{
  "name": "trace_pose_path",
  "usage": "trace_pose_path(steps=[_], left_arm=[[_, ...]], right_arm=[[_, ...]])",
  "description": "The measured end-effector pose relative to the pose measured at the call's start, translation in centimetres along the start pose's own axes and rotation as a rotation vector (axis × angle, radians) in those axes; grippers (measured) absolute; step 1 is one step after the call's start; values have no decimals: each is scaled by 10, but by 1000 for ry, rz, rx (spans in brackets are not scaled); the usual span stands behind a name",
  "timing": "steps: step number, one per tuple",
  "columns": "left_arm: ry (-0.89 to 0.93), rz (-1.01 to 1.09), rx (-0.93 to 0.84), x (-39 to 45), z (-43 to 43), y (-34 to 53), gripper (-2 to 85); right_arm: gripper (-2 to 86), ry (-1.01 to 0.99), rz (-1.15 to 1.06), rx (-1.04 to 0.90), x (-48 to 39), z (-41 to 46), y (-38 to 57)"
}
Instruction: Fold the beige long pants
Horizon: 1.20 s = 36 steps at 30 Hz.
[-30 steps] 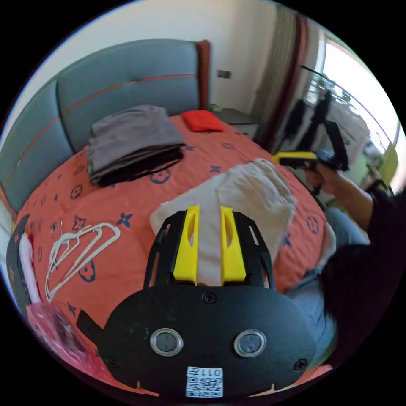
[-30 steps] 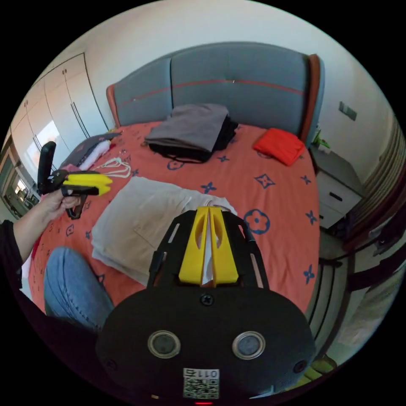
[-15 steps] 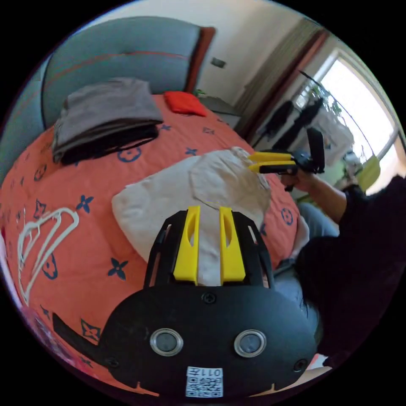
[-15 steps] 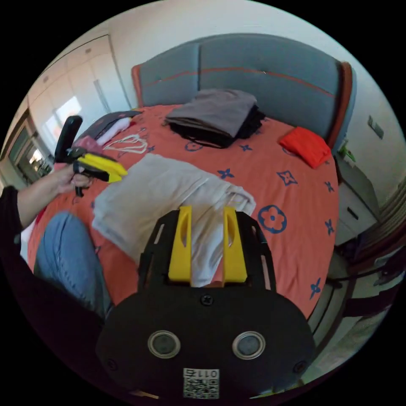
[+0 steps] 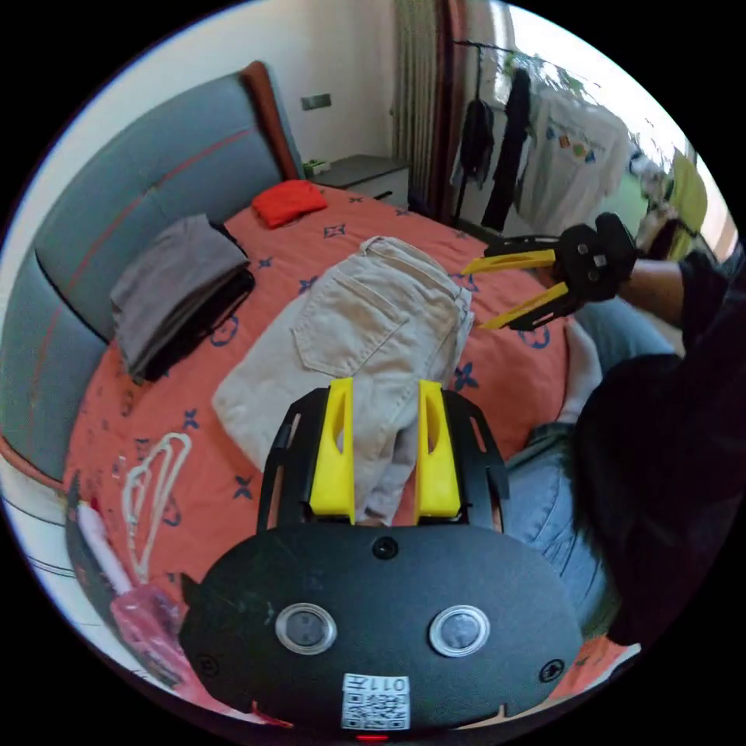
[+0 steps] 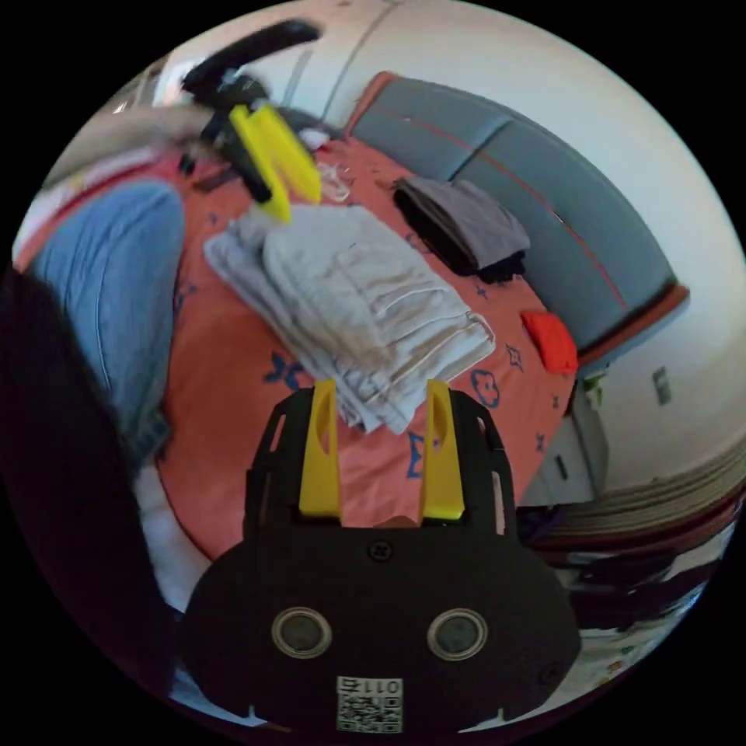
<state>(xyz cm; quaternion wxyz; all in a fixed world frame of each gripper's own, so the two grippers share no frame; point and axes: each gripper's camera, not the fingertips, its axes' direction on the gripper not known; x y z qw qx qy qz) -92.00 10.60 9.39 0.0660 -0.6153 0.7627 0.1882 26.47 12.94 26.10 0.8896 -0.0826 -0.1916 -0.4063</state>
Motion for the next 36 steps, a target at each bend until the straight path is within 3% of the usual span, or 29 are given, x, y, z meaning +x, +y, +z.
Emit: trace_pose_path(steps=[5, 8, 13, 20, 28, 36], left_arm=[[-333, 88, 15, 77, 9, 29, 99], [-531, 82, 2, 106, 38, 46, 83], [-605, 160, 50, 144, 75, 66, 54], [-603, 86, 43, 158, 114, 76, 46], [-629, 91, 40, 183, 149, 79, 68], [-643, 110, 59, 205, 178, 74, 158]], right_arm=[[172, 403, -313, -66, -88, 21, -8], [170, 482, -338, -107, -104, 39, -19], [167, 435, -342, -108, -115, 30, -27], [199, 574, -381, -43, -126, 31, -41], [180, 536, -466, -91, -111, 44, -80], [131, 130, -364, -204, -32, 7, -145]])
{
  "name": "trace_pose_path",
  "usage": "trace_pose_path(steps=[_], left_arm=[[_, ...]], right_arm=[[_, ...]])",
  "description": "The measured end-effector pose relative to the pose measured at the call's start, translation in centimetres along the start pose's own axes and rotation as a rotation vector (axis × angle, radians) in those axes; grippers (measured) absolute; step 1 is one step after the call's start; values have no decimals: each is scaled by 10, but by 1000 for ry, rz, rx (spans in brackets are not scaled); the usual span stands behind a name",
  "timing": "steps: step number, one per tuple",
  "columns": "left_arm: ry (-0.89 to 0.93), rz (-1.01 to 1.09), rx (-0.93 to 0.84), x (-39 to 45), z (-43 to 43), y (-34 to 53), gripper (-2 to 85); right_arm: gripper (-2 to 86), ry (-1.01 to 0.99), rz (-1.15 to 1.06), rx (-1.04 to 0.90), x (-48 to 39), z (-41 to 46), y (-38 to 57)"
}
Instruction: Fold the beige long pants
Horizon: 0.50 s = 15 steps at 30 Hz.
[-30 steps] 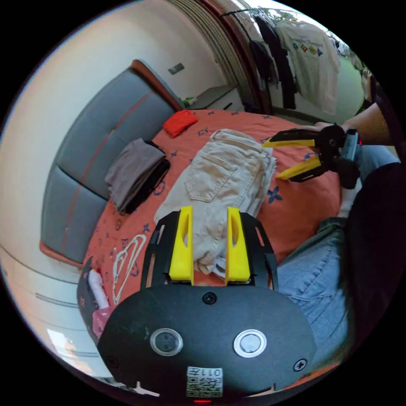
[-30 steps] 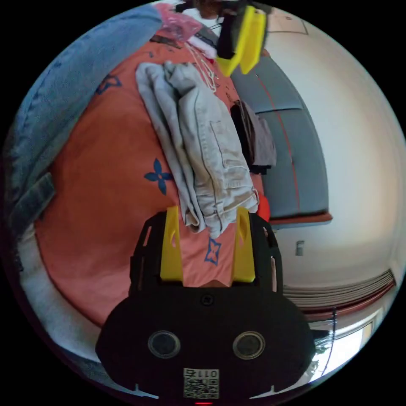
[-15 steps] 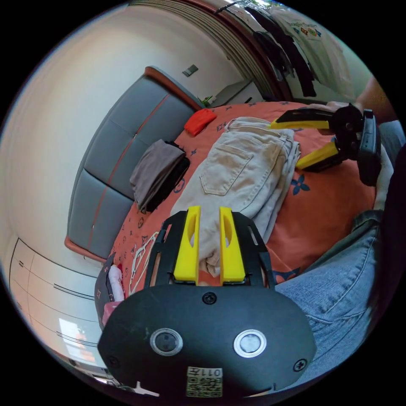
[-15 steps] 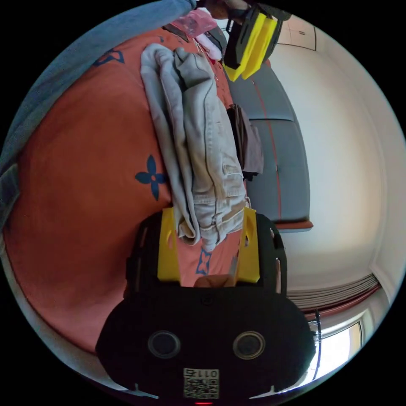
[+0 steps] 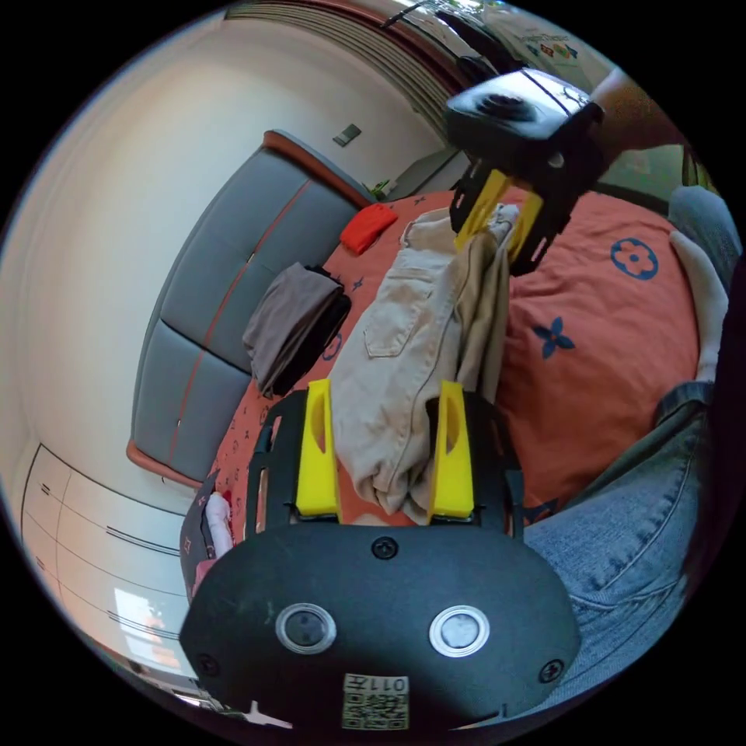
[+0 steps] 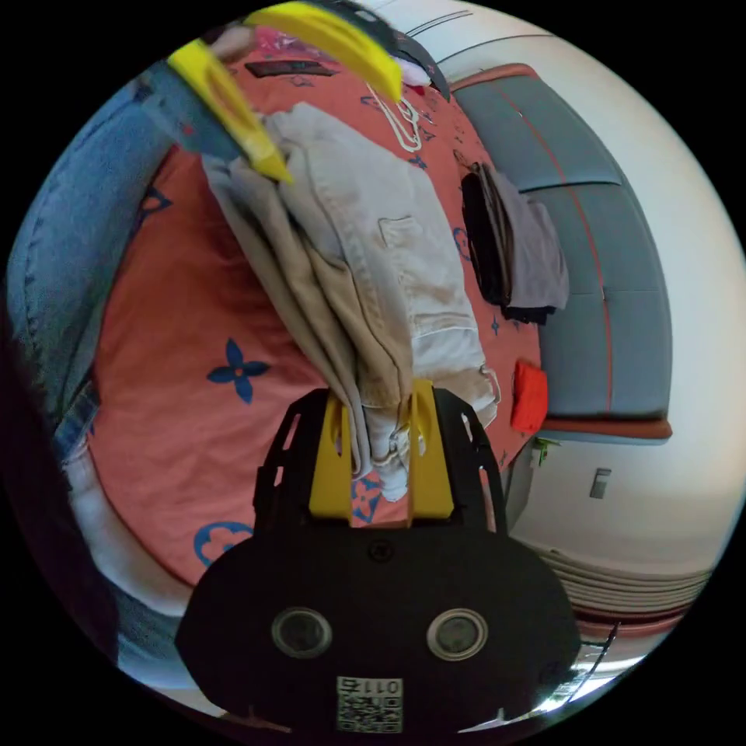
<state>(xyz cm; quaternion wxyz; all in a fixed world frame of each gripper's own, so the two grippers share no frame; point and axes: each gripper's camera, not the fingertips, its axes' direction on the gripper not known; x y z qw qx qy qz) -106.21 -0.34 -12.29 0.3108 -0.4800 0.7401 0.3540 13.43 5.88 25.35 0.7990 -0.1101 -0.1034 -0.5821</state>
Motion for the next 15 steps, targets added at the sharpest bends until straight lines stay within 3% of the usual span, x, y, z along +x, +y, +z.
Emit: trace_pose_path(steps=[6, 9, 11, 15], left_arm=[[-13, -33, 66, 13, -10, -9, 194], [33, -32, 139, 13, -19, -13, 251], [58, 5, -32, 17, 7, -30, 307], [76, 104, -347, 32, 58, -56, 335]], right_arm=[[129, -60, -37, -46, 58, -11, -22], [128, -76, 5, -41, 86, -17, -29], [127, -64, -4, -47, 96, -20, -33], [127, -60, -28, -63, 101, -18, -39]])
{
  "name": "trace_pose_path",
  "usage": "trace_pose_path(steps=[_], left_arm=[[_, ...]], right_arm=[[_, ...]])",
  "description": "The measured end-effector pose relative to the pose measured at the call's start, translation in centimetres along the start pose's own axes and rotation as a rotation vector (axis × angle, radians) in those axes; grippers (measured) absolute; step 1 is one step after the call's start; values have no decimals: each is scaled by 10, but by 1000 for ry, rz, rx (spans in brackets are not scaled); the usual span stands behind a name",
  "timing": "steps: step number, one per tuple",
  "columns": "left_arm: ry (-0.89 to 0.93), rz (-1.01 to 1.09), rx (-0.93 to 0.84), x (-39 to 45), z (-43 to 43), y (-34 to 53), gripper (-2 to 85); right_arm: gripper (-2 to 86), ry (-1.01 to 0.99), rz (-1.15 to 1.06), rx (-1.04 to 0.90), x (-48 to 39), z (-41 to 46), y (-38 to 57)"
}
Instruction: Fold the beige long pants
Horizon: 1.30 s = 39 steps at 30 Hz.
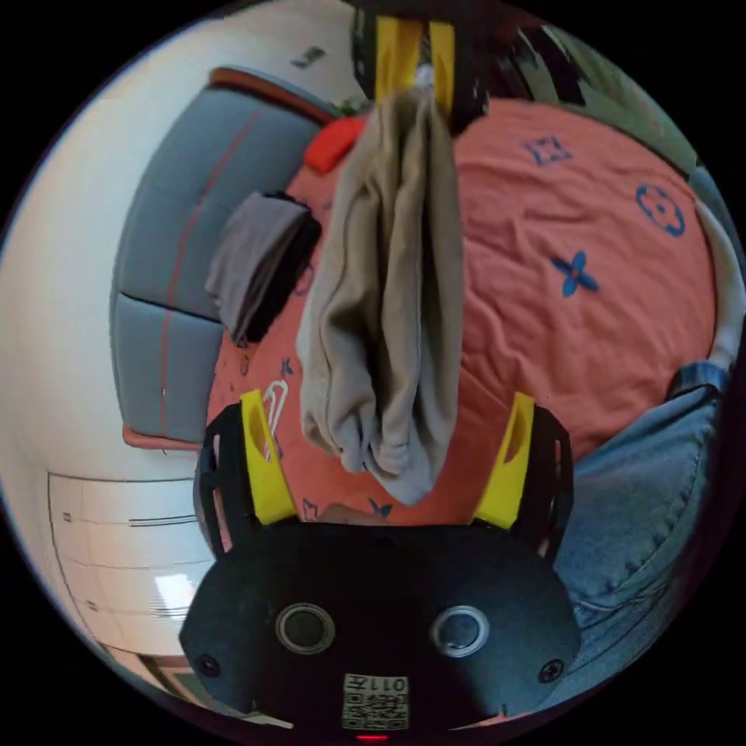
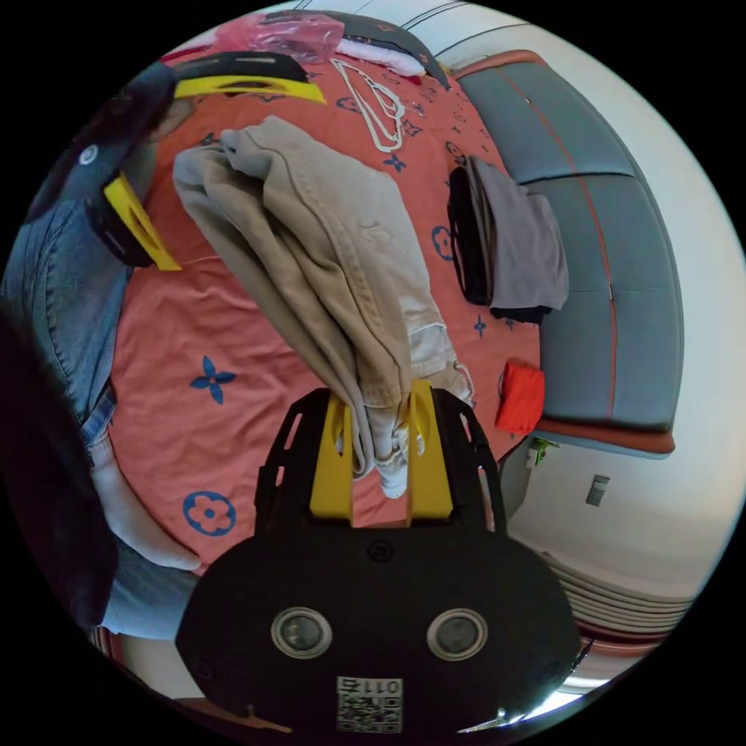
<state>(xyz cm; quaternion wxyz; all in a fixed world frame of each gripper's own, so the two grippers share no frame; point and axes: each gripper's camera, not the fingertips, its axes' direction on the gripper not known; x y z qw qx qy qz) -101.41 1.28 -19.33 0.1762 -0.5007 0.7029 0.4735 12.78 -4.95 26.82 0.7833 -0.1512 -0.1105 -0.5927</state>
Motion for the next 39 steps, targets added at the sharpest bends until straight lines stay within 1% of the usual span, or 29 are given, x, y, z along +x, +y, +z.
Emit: trace_pose_path(steps=[1, 3, 4, 5, 7, 9, 11, 14, 18, 19, 22, 23, 26, 28, 31, 33, 35, 37, 39], left_arm=[[-10, 48, -56, 7, 11, -9, 326], [-124, 110, -75, 19, 20, -18, 286], [-240, 157, -81, 26, 23, -23, 237], [-290, 216, -53, 33, 23, -27, 185], [-307, 253, -39, 37, 23, -32, 135], [-281, 274, -53, 35, 23, -40, 105], [-217, 259, -71, 25, 24, -52, 71], [-125, 228, -84, 9, 24, -65, 48], [-86, 205, -100, -2, 24, -78, 43], [-93, 219, -101, -2, 25, -80, 45], [-175, 346, -88, 7, 26, -84, 44], [-168, 344, -95, 2, 23, -88, 38], [-62, 233, -73, -31, 7, -95, 28], [-13, 238, -31, -47, -12, -92, 27], [53, 332, 45, -84, -59, -82, 27], [137, 373, 84, -120, -89, -81, 27], [293, 425, 87, -175, -114, -89, 26], [388, 437, 70, -219, -119, -104, 24], [398, 440, 42, -262, -119, -124, 23]], right_arm=[[127, 7, -1, -1, 1, 0, -1], [127, 8, 5, 3, 3, 2, -2], [127, 1, 12, 9, 4, 3, -1], [127, -3, 20, 12, 6, 5, -1], [126, -6, 25, 21, 7, 7, -1], [126, -2, 19, 24, 8, 9, -2], [126, 13, -2, 25, 6, 13, -4], [126, 20, -20, 16, 0, 22, -6], [125, 4, 3, 12, -5, 35, -7], [124, 16, 12, 16, -6, 36, -8], [123, 53, 19, 10, -8, 41, -11], [121, 53, 26, 5, -6, 41, -12], [114, 49, 27, 3, 8, 30, -11], [110, 42, -12, 11, 21, 9, -6], [103, -69, -87, 64, 48, -39, 10], [98, -173, -114, 85, 73, -66, 17], [93, -396, -97, 113, 125, -89, 19], [94, -532, -85, 97, 165, -92, 10], [94, -569, -75, 82, 202, -88, -2]])
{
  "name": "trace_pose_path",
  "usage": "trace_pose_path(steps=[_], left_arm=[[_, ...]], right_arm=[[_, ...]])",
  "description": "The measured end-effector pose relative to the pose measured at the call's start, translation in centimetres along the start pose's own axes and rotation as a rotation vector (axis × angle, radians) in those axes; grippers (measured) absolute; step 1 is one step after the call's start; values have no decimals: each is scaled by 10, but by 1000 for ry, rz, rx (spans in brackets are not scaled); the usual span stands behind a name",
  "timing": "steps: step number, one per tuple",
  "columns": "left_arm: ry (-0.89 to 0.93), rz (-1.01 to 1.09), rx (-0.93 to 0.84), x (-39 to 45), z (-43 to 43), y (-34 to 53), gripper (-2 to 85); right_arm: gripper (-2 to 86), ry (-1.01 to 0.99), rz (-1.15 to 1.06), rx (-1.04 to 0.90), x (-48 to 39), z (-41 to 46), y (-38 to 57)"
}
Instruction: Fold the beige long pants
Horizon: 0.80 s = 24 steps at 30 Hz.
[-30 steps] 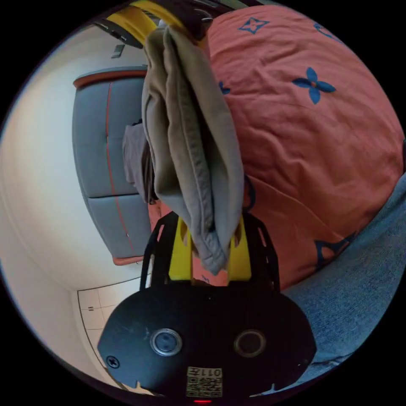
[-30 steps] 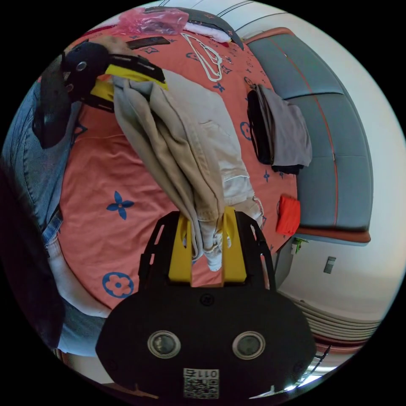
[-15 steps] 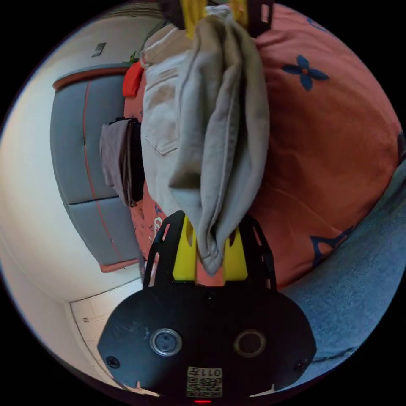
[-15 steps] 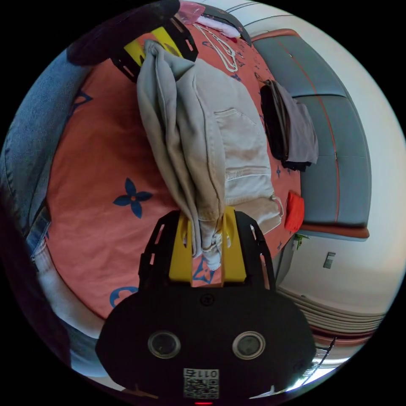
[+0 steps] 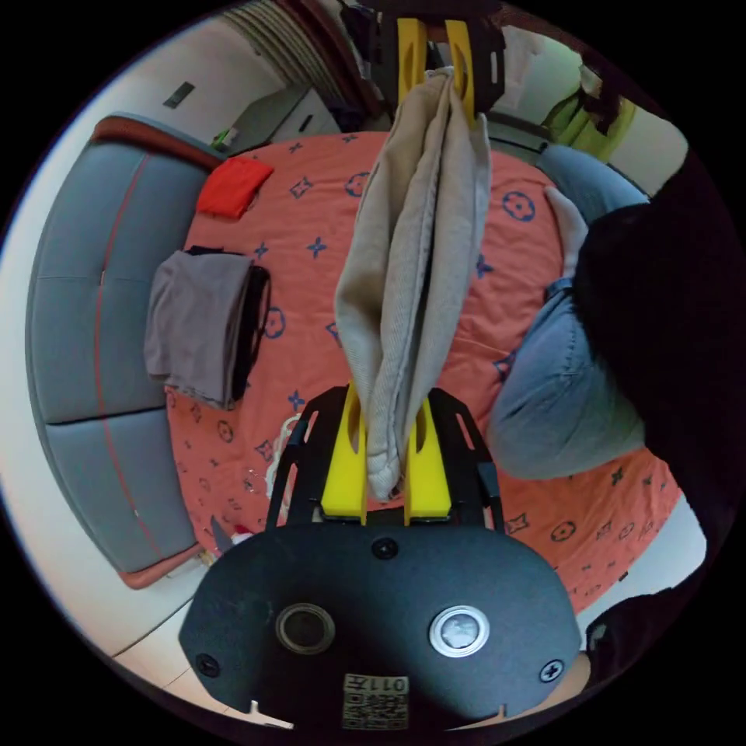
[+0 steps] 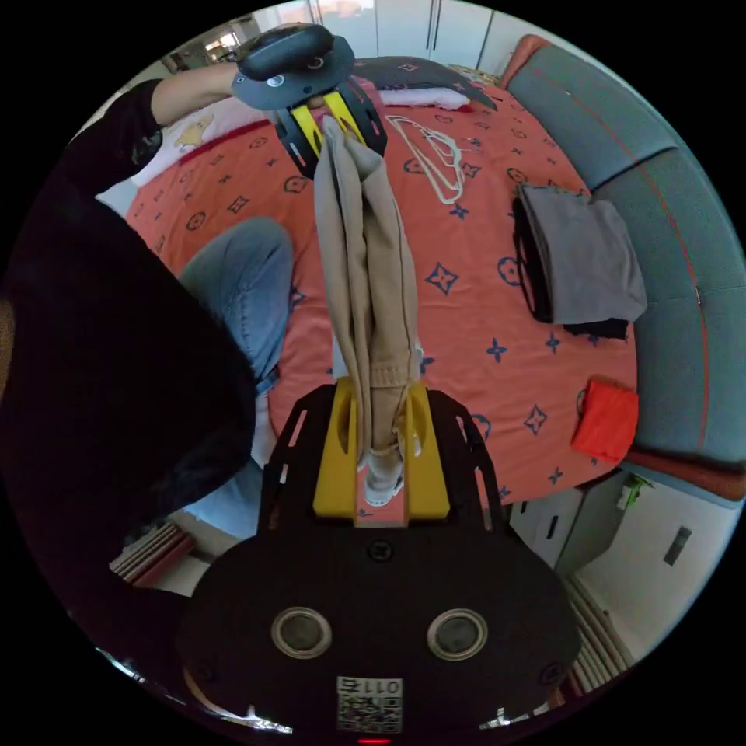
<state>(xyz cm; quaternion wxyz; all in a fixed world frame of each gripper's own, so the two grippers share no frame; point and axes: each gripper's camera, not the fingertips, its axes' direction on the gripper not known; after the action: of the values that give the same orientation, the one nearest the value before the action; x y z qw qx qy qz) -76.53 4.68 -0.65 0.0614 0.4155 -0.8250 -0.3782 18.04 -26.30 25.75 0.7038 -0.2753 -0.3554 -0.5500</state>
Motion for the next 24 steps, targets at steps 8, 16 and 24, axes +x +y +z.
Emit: trace_pose_path(steps=[8, 16, 24], left_arm=[[-593, -225, 24, -194, -84, 24, 29], [-716, -518, -217, -274, 49, 39, 114], [-407, -780, -31, -180, 63, 115, 91]], right_arm=[[91, 709, 102, 172, 119, -78, -54], [115, 876, 200, 115, 205, 79, -127], [167, 855, 255, -58, 182, 187, -130]])
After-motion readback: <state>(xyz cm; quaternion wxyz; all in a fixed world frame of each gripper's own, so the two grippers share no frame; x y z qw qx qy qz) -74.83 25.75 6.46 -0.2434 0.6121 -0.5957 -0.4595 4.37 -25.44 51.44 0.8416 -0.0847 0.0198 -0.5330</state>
